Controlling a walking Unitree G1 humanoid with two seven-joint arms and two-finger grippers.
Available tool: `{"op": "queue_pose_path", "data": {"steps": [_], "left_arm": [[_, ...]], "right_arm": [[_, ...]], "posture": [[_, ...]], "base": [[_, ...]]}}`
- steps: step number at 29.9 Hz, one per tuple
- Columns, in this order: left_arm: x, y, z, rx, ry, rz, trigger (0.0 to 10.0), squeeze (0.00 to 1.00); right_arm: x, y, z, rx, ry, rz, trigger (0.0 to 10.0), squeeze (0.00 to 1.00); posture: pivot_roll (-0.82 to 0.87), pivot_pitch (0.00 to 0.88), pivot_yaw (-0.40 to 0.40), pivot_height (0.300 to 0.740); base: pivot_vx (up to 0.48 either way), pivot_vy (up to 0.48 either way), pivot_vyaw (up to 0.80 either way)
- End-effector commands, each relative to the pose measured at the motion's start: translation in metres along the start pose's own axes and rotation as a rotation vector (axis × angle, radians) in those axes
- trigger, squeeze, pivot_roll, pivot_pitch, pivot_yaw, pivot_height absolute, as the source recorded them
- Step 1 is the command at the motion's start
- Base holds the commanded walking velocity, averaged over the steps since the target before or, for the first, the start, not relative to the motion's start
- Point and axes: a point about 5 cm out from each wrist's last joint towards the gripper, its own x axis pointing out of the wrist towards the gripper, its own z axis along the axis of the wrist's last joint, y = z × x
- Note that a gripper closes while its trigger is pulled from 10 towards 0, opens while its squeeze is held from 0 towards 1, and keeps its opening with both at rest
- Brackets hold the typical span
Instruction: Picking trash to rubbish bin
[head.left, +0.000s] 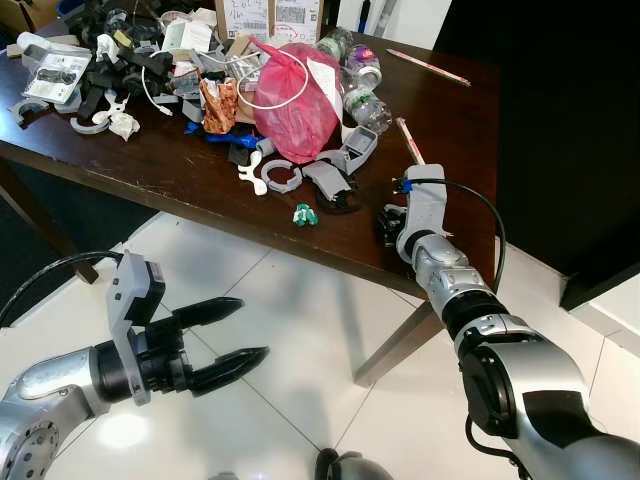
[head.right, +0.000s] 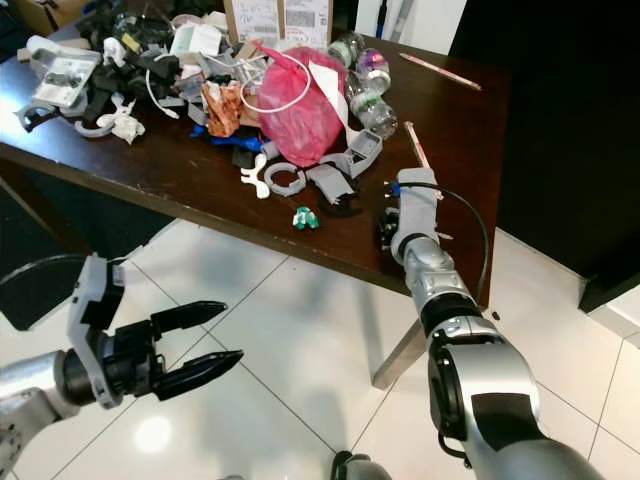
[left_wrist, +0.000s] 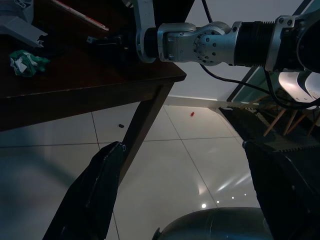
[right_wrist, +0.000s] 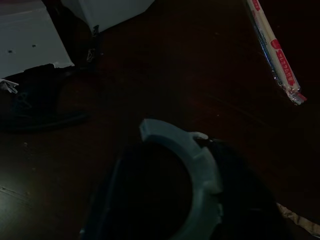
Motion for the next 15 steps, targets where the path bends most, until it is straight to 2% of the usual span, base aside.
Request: {"op": "queue_pose_path", "data": {"steps": [1,4,9,13,15], "left_arm": [[0.001,-0.005,-0.002,-0.016,0.014,-0.024,10.0,0.00],[0.001,-0.004,-0.001,-0.014,0.012,-0.023,10.0,0.00],[0.000,-0.001,-0.001,-0.005,0.015,-0.009,10.0,0.00],[0.000,0.000,-0.001,-0.001,0.018,0.000,10.0,0.00],[-0.003,0.002,-0.001,0.006,0.022,0.018,10.0,0.00]], "right_arm": [[-0.005,-0.006,-0.034,0.027,0.148,-0.019,0.0,0.00],[-0.005,-0.005,-0.034,0.036,0.153,-0.015,0.0,0.00],[-0.005,-0.006,-0.030,0.151,0.115,-0.003,0.0,0.00],[-0.005,-0.009,-0.030,0.169,0.105,-0.008,0.0,0.00],[-0.007,-0.016,-0.034,0.167,0.110,-0.033,0.0,0.00]], "posture": [[0.21,0.247,-0.084,0.740],[0.21,0.246,-0.084,0.740],[0.21,0.232,-0.081,0.740],[0.21,0.230,-0.081,0.740],[0.21,0.229,-0.081,0.740]], "base": [[0.000,0.000,0.00],[0.000,0.000,0.00],[0.000,0.000,0.00],[0.000,0.000,0.00],[0.000,0.000,0.00]]}}
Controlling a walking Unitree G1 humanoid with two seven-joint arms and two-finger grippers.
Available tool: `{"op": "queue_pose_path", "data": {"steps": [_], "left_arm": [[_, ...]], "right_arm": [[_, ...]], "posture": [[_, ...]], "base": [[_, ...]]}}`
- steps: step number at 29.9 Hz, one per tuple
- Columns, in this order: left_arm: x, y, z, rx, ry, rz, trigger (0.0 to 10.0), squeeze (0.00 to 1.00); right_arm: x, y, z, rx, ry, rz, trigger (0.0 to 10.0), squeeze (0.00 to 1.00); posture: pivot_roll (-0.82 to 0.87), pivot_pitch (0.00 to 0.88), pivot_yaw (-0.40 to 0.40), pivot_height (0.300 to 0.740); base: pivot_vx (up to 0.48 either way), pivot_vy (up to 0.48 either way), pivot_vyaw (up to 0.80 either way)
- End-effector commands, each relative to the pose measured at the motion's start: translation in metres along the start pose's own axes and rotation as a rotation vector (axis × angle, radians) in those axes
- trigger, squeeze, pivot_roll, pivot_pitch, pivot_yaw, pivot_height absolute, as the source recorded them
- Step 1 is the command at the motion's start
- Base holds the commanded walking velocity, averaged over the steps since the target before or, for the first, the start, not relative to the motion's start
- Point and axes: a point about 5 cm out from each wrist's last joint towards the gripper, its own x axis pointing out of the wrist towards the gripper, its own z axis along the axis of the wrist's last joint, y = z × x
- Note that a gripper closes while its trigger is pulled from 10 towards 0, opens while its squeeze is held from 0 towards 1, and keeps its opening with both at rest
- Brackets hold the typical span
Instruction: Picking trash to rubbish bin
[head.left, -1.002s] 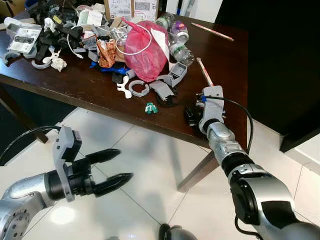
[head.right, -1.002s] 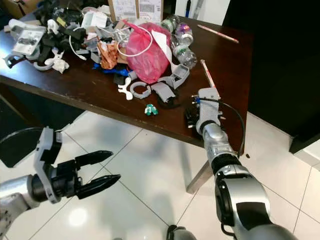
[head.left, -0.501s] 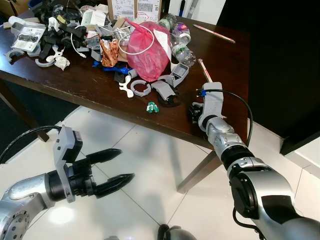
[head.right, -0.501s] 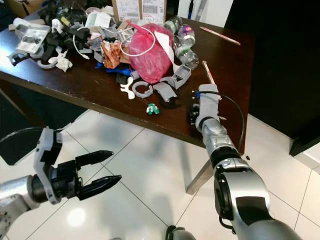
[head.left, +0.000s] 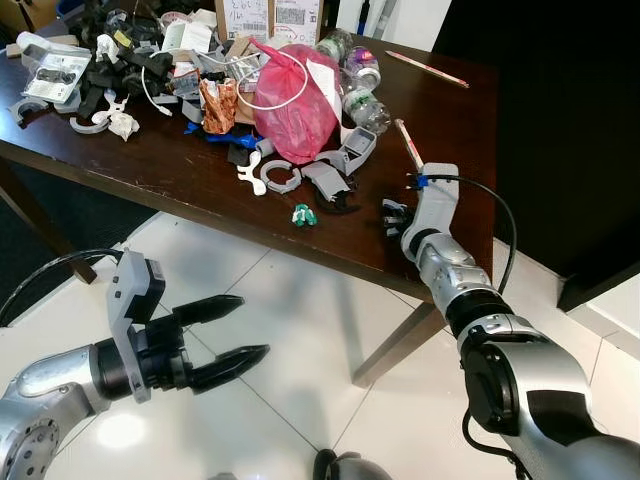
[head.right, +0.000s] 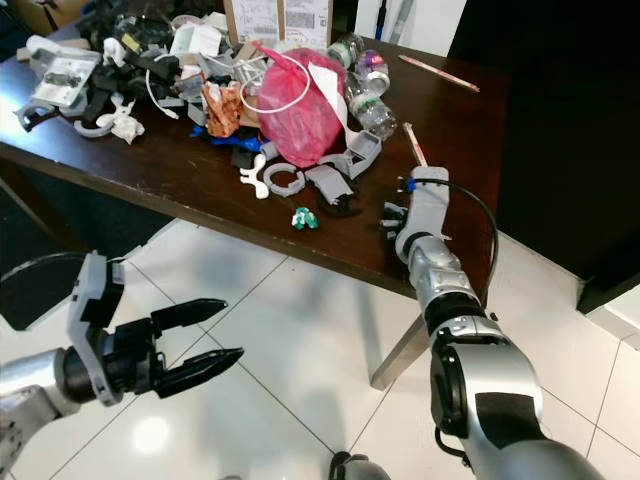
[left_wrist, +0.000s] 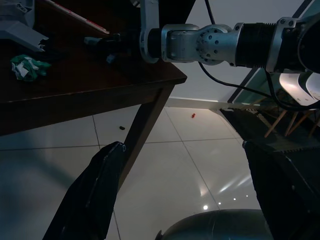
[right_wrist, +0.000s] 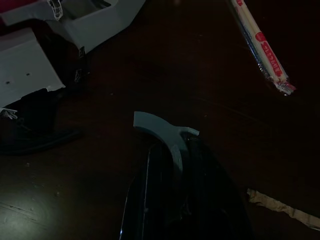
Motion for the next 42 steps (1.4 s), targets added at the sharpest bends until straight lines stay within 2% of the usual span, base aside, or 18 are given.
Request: {"op": "queue_pose_path", "data": {"steps": [1,9,20,23,24,27,28,29,35,38,39,41,42], "left_arm": [[-0.003,0.001,-0.003,-0.004,0.024,0.012,10.0,0.00],[-0.013,0.009,-0.001,0.022,0.035,0.073,10.0,0.00],[-0.016,0.013,0.003,0.040,0.037,0.085,10.0,0.00],[-0.012,0.013,0.002,0.041,0.035,0.067,10.0,0.00],[-0.012,0.013,0.002,0.041,0.035,0.067,10.0,0.00],[-0.009,0.014,0.001,0.038,0.030,0.057,10.0,0.00],[-0.009,0.014,0.001,0.038,0.030,0.057,10.0,0.00],[-0.008,0.015,0.000,0.038,0.029,0.054,10.0,0.00],[-0.007,0.017,0.001,0.041,0.025,0.051,10.0,0.00],[-0.006,0.019,0.001,0.044,0.023,0.046,10.0,0.00],[-0.006,0.019,0.001,0.044,0.023,0.046,10.0,0.00],[-0.004,0.019,0.001,0.043,0.021,0.043,10.0,0.00],[-0.004,0.019,0.001,0.043,0.021,0.043,10.0,0.00]], "right_arm": [[-0.006,-0.013,-0.031,0.018,0.110,-0.044,0.0,0.00],[-0.008,-0.028,-0.027,0.053,0.089,-0.093,0.0,0.00],[-0.009,-0.040,-0.015,0.102,0.010,-0.140,0.0,0.00],[-0.011,-0.052,0.004,0.224,-0.123,-0.185,0.0,0.00],[-0.011,-0.052,0.004,0.224,-0.123,-0.185,0.0,0.00],[-0.014,-0.065,0.014,0.351,-0.201,-0.203,0.0,0.00],[-0.014,-0.065,0.014,0.351,-0.201,-0.203,0.0,0.00],[-0.017,-0.076,0.018,0.416,-0.236,-0.229,0.0,0.00],[-0.023,-0.094,0.020,0.459,-0.271,-0.296,0.0,0.00],[-0.031,-0.114,0.020,0.495,-0.300,-0.376,0.0,0.00],[-0.031,-0.114,0.020,0.495,-0.300,-0.376,0.0,0.00],[-0.040,-0.131,0.018,0.480,-0.311,-0.453,0.0,0.00],[-0.040,-0.131,0.018,0.480,-0.311,-0.453,0.0,0.00]], "posture": [[0.21,0.229,-0.081,0.740],[0.21,0.209,-0.079,0.740],[0.22,0.187,-0.068,0.740],[0.22,0.178,-0.065,0.740],[0.22,0.178,-0.065,0.740],[0.21,0.169,-0.063,0.740],[0.21,0.169,-0.063,0.740],[0.21,0.163,-0.060,0.740],[0.21,0.153,-0.057,0.740],[0.21,0.147,-0.054,0.740],[0.21,0.147,-0.054,0.740],[0.21,0.142,-0.055,0.740],[0.21,0.142,-0.055,0.740]], "base": [[0.000,0.000,0.00],[0.000,0.000,0.00],[0.000,0.000,0.00],[0.000,0.000,0.00],[0.000,0.000,0.00],[0.000,0.000,0.00],[0.000,0.000,0.00],[0.000,0.000,0.00],[0.000,0.000,0.00],[0.000,0.000,0.00],[0.000,0.000,0.00],[0.000,0.000,0.00],[0.000,0.000,0.00]]}}
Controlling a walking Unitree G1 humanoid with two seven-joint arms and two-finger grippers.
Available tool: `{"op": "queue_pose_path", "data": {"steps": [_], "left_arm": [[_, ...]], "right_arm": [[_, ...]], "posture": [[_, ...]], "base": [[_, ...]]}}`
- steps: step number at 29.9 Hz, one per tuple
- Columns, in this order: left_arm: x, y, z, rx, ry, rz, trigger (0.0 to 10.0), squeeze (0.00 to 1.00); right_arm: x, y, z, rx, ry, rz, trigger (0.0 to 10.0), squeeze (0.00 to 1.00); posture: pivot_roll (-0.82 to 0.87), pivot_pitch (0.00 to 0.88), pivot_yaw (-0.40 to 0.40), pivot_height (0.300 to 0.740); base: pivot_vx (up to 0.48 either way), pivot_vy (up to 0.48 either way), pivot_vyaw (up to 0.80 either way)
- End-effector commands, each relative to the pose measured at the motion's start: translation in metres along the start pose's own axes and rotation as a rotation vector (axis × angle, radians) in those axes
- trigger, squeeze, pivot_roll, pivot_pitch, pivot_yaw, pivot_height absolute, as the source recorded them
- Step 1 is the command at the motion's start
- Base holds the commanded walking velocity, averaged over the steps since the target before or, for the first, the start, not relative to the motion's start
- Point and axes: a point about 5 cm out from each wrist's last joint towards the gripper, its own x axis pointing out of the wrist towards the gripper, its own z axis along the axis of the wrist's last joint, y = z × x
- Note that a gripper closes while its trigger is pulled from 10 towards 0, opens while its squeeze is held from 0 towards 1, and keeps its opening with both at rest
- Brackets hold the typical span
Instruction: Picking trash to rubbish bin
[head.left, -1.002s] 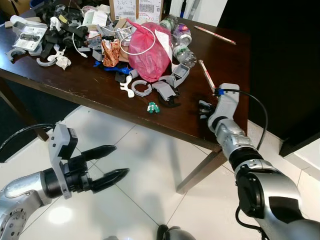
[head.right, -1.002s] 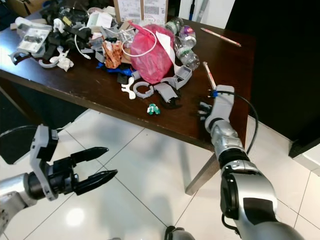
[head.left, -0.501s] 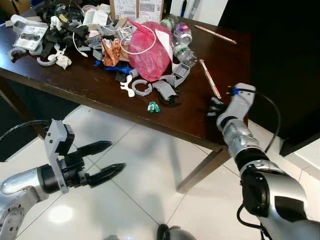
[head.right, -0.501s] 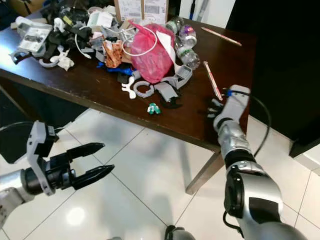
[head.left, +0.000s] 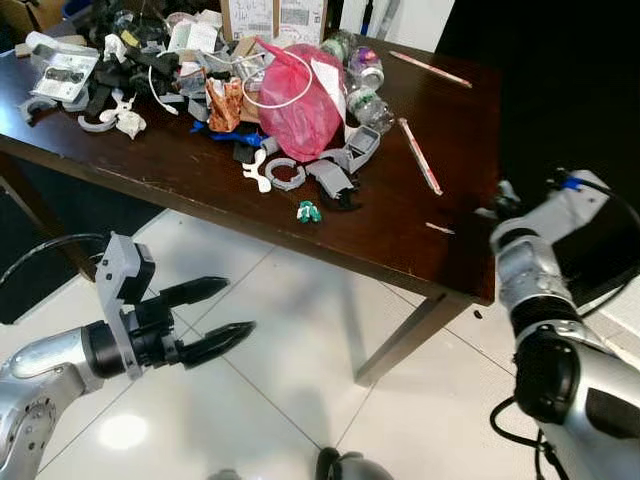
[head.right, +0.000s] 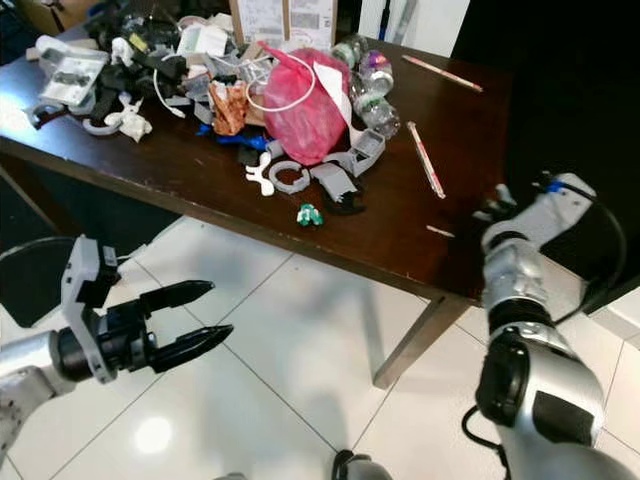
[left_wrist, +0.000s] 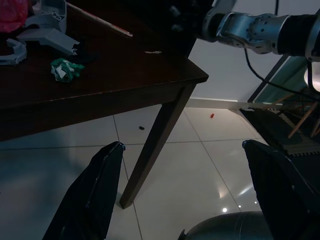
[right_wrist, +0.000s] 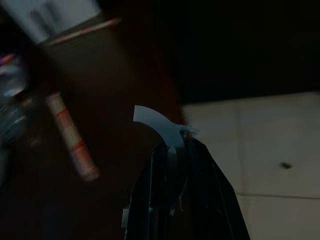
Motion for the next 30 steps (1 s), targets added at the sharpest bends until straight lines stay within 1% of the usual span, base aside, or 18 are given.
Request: {"op": "queue_pose_path", "data": {"steps": [1,2,3,5,6,8,9,10,12,13,15,17,18,21,24,28,29,30], "left_arm": [[0.001,-0.002,-0.004,-0.003,0.018,-0.015,10.0,0.00],[0.002,-0.002,-0.006,-0.005,0.017,-0.016,10.0,0.00],[0.002,-0.002,-0.006,-0.005,0.017,-0.016,10.0,0.00],[0.004,-0.001,-0.008,-0.011,0.013,-0.016,10.0,0.00],[0.004,-0.001,-0.008,-0.011,0.013,-0.016,10.0,0.00],[0.006,-0.001,-0.011,-0.017,0.014,-0.014,10.0,0.00],[0.006,0.000,-0.013,-0.023,0.015,-0.011,10.0,0.00],[0.006,0.000,-0.015,-0.028,0.017,-0.008,10.0,0.00],[0.006,0.002,-0.019,-0.038,0.024,0.002,10.0,0.00],[0.006,0.002,-0.019,-0.038,0.024,0.002,10.0,0.00],[0.006,0.004,-0.027,-0.056,0.042,0.022,10.0,0.00],[0.005,0.007,-0.039,-0.081,0.064,0.052,10.0,0.00],[0.005,0.007,-0.039,-0.081,0.064,0.052,10.0,0.00],[-0.001,0.014,-0.064,-0.156,0.091,0.118,10.0,0.00],[-0.004,0.016,-0.074,-0.190,0.101,0.145,10.0,0.00],[-0.017,0.018,-0.117,-0.315,0.156,0.256,10.0,0.00],[-0.020,0.017,-0.126,-0.343,0.167,0.275,10.0,0.00],[-0.020,0.017,-0.126,-0.343,0.167,0.275,10.0,0.00]], "right_arm": [[-0.003,-0.021,-0.002,-0.018,0.001,-0.083,0.0,0.00],[-0.004,-0.035,0.002,-0.043,-0.014,-0.136,0.0,0.00],[-0.004,-0.035,0.002,-0.043,-0.014,-0.136,0.0,0.00],[-0.008,-0.060,0.008,-0.107,-0.031,-0.234,0.0,0.00],[-0.008,-0.060,0.008,-0.107,-0.031,-0.234,0.0,0.00],[-0.014,-0.082,0.010,-0.198,-0.026,-0.317,1.7,0.00],[-0.018,-0.093,0.010,-0.257,-0.017,-0.351,5.0,0.00],[-0.022,-0.103,0.009,-0.317,-0.003,-0.381,10.0,0.00],[-0.028,-0.118,0.005,-0.400,0.026,-0.420,10.0,0.00],[-0.028,-0.118,0.005,-0.400,0.026,-0.420,10.0,0.00],[-0.037,-0.134,-0.004,-0.465,0.082,-0.456,10.0,0.00],[-0.051,-0.152,-0.020,-0.491,0.161,-0.499,10.0,0.00],[-0.051,-0.152,-0.020,-0.491,0.161,-0.499,10.0,0.00],[-0.077,-0.178,-0.049,-0.546,0.298,-0.550,10.0,0.00],[-0.086,-0.184,-0.059,-0.563,0.343,-0.560,10.0,0.00],[-0.121,-0.203,-0.095,-0.579,0.492,-0.605,10.0,0.00],[-0.128,-0.205,-0.102,-0.583,0.521,-0.607,10.0,0.00],[-0.128,-0.205,-0.102,-0.583,0.521,-0.607,10.0,0.00]], "posture": [[0.21,0.141,-0.055,0.740],[0.21,0.140,-0.056,0.740],[0.21,0.140,-0.056,0.740],[0.20,0.135,-0.059,0.740],[0.20,0.135,-0.059,0.740],[0.20,0.133,-0.061,0.740],[0.20,0.133,-0.061,0.740],[0.20,0.132,-0.061,0.740],[0.20,0.130,-0.061,0.740],[0.20,0.130,-0.061,0.740],[0.20,0.130,-0.061,0.740],[0.20,0.128,-0.060,0.740],[0.20,0.128,-0.060,0.740],[0.19,0.126,-0.059,0.740],[0.19,0.127,-0.057,0.740],[0.18,0.126,-0.054,0.740],[0.18,0.127,-0.049,0.740],[0.18,0.127,-0.049,0.740]], "base": [[0.000,0.000,0.00],[0.000,0.000,0.00],[0.000,0.000,0.00],[0.000,0.000,0.00],[0.000,0.000,0.00],[0.000,0.000,0.00],[0.000,0.000,0.00],[0.000,0.000,0.00],[0.000,0.000,0.00],[0.000,0.000,0.00],[0.000,0.000,0.00],[0.000,0.000,0.00],[0.000,0.000,0.00],[0.000,0.000,0.00],[0.000,0.000,0.00],[0.000,0.000,0.00],[0.000,0.000,0.00],[0.000,0.000,0.00]]}}
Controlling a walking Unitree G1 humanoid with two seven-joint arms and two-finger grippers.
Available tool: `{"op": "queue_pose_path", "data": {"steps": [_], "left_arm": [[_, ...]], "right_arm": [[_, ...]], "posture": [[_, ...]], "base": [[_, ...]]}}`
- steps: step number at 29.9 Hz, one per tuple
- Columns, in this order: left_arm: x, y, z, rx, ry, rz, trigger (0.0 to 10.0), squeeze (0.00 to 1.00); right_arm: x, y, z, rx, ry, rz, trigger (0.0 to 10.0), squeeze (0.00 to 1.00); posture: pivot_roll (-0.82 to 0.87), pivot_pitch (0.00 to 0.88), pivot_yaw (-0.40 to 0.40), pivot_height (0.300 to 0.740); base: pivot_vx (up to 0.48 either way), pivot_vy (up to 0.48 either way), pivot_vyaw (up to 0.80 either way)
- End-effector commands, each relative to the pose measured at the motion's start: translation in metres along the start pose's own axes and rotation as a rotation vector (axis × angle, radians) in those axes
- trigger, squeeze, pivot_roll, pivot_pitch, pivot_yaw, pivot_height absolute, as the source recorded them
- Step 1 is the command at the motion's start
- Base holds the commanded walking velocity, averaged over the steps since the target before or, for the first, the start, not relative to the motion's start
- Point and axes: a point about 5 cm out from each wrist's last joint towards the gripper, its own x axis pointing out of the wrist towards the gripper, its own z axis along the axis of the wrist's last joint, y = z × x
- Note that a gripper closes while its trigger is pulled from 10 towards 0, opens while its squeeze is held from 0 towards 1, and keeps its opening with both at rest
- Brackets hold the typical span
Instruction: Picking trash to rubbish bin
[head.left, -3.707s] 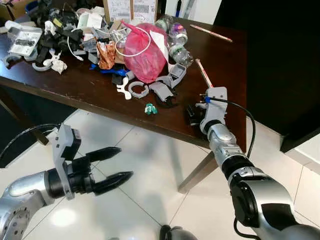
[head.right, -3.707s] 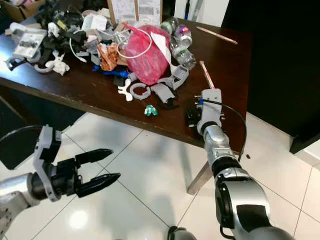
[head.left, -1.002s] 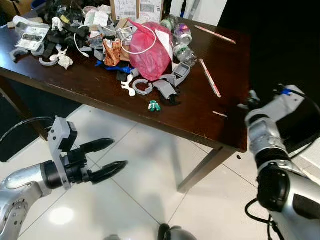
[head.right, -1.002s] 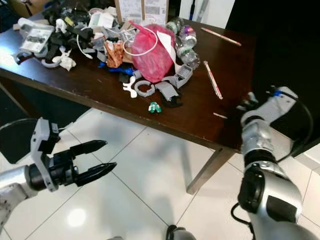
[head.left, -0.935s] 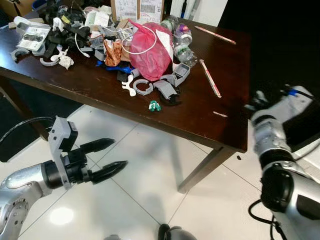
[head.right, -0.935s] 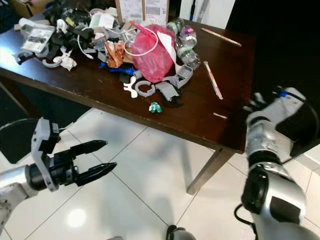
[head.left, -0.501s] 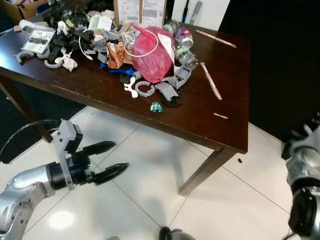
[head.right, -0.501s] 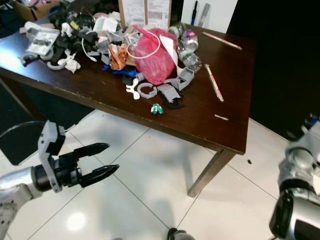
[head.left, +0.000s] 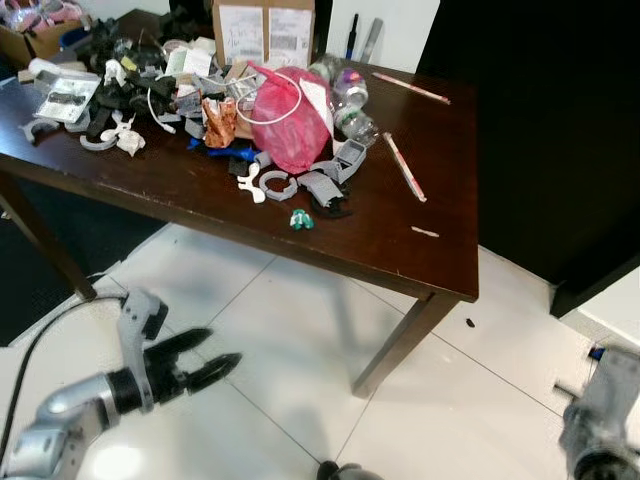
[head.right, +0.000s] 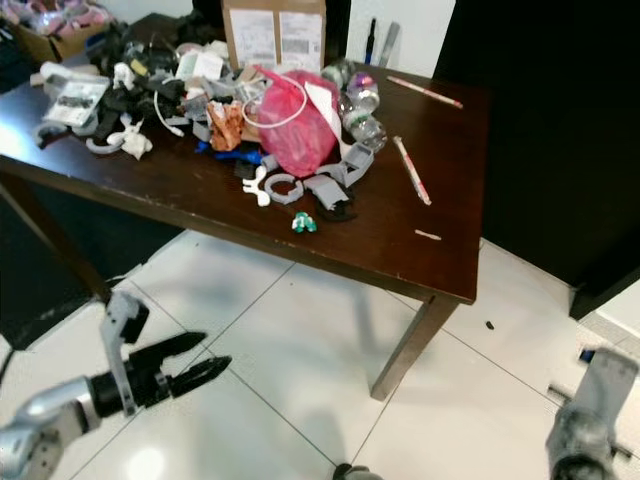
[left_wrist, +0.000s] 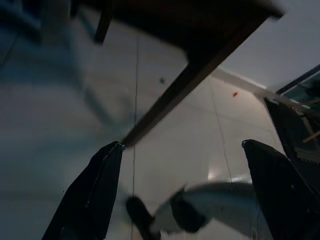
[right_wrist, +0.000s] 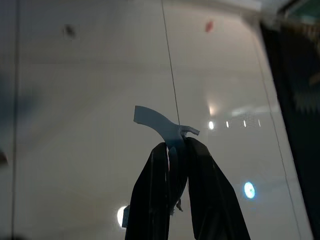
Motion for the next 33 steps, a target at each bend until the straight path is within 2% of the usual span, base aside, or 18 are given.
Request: {"op": "queue_pose_path", "data": {"steps": [1,3,4,6,11,12,14,16,18,22,23,29,33], "left_arm": [[-0.001,0.001,-0.020,-0.047,0.035,0.031,10.0,0.00],[-0.005,0.010,-0.047,-0.115,0.081,0.128,10.0,0.00],[-0.005,0.010,-0.047,-0.115,0.081,0.128,10.0,0.00],[-0.010,0.016,-0.064,-0.165,0.093,0.212,10.0,0.00],[-0.024,0.026,-0.099,-0.218,0.204,0.403,10.0,0.00],[-0.024,0.026,-0.099,-0.218,0.204,0.403,10.0,0.00],[-0.029,0.029,-0.110,-0.240,0.227,0.493,10.0,0.00],[-0.031,0.030,-0.114,-0.252,0.231,0.529,10.0,0.00],[-0.037,0.034,-0.123,-0.266,0.253,0.655,10.0,0.00],[-0.042,0.035,-0.133,-0.264,0.293,0.773,10.0,0.00],[-0.047,0.032,-0.143,-0.273,0.331,0.848,10.0,0.00],[-0.056,0.025,-0.159,-0.277,0.413,0.927,10.0,0.00],[-0.071,0.015,-0.177,-0.306,0.490,1.040,10.0,0.00]], "right_arm": [[-0.002,-0.003,-0.013,-0.020,0.045,-0.008,10.0,0.00],[-0.009,0.004,-0.042,-0.057,0.130,0.043,10.0,0.00],[-0.009,0.004,-0.042,-0.057,0.130,0.043,10.0,0.00],[-0.016,0.011,-0.061,-0.105,0.183,0.092,10.0,0.00],[-0.031,0.032,-0.089,-0.213,0.241,0.230,10.0,0.00],[-0.031,0.032,-0.089,-0.213,0.241,0.230,10.0,0.00],[-0.037,0.043,-0.096,-0.259,0.254,0.286,10.0,0.00],[-0.039,0.047,-0.098,-0.283,0.259,0.309,10.0,0.00],[-0.045,0.058,-0.104,-0.340,0.266,0.371,10.0,0.00],[-0.050,0.067,-0.106,-0.385,0.274,0.414,10.0,0.00],[-0.051,0.069,-0.108,-0.411,0.277,0.431,10.0,0.00],[-0.052,0.069,-0.110,-0.427,0.288,0.436,10.0,0.00],[-0.053,0.065,-0.114,-0.425,0.310,0.425,10.0,0.00]], "posture": [[0.17,0.128,-0.048,0.740],[0.17,0.128,-0.049,0.740],[0.17,0.128,-0.049,0.740],[0.17,0.125,-0.050,0.740],[0.18,0.111,-0.055,0.740],[0.18,0.111,-0.055,0.740],[0.18,0.097,-0.060,0.740],[0.18,0.097,-0.060,0.740],[0.18,0.083,-0.067,0.740],[0.18,0.076,-0.068,0.740],[0.19,0.072,-0.070,0.740],[0.18,0.072,-0.070,0.740],[0.16,0.062,-0.070,0.740]], "base": [[0.000,0.000,0.00],[0.000,0.000,0.00],[0.000,0.000,0.00],[0.000,0.000,0.00],[0.000,0.000,0.00],[0.000,0.000,0.00],[0.000,0.000,0.00],[0.000,0.000,0.00],[0.000,0.000,0.00],[0.000,0.000,-0.29],[0.000,0.000,-0.77],[0.000,0.000,-0.78],[0.000,0.000,-0.78]]}}
